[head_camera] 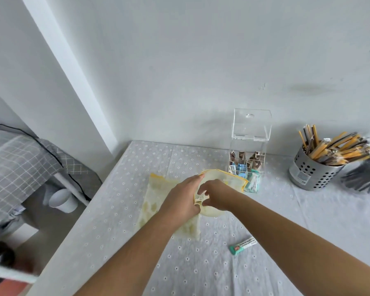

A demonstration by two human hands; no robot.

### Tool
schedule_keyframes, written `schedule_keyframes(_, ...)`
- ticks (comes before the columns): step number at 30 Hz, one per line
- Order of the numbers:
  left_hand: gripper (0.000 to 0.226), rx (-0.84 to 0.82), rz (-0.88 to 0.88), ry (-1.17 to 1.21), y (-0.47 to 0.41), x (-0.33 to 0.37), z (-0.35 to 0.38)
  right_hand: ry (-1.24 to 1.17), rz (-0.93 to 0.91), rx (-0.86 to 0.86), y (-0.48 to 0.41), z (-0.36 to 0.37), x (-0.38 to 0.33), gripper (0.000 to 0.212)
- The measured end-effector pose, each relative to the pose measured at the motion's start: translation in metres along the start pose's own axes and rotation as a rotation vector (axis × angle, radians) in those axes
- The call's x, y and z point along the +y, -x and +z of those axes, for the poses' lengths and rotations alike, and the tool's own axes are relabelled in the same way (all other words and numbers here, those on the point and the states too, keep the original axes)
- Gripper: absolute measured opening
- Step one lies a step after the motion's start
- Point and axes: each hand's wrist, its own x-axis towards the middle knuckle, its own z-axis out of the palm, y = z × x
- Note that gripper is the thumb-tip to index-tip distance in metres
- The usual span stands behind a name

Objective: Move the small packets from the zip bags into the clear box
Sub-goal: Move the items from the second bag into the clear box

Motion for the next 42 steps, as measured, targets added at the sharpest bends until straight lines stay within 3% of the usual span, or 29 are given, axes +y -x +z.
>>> schedule_keyframes(6,0.086,-0.009,0.009,0.051,0.005,-0.008,0.001,0.056,0.132,-0.169,-0.037,0.03,0.001,0.056)
schedule_keyframes(12,0.083,-0.02,-0.011,0.081,0.007,-0.009,-0.004,0.194,0.247,-0.103,-0.054,0.047,-0.008,0.049)
schedule_keyframes(17,0.084,-0.032,-0.025,0.06,0.003,-0.012,-0.005,0.226,0.244,-0.076,-0.061,0.052,-0.002,0.055)
schedule_keyframes(22,0.083,-0.046,-0.025,0.057,0.001,-0.012,-0.004,0.197,0.214,-0.04,-0.059,0.049,0.006,0.042)
schedule_keyframes(30,0.083,-0.052,-0.031,0.053,0.0,-0.013,-0.006,-0.125,0.205,-0.027,-0.06,0.033,0.007,0.024)
schedule_keyframes(39,0.084,-0.022,-0.009,0.057,0.001,-0.011,-0.004,-0.69,0.443,-0.007,-0.051,0.033,0.002,0.018)
schedule_keyframes(42,0.083,-0.016,-0.015,0.052,0.001,-0.012,-0.003,-0.663,0.429,-0.026,-0.053,0.039,0.001,0.025)
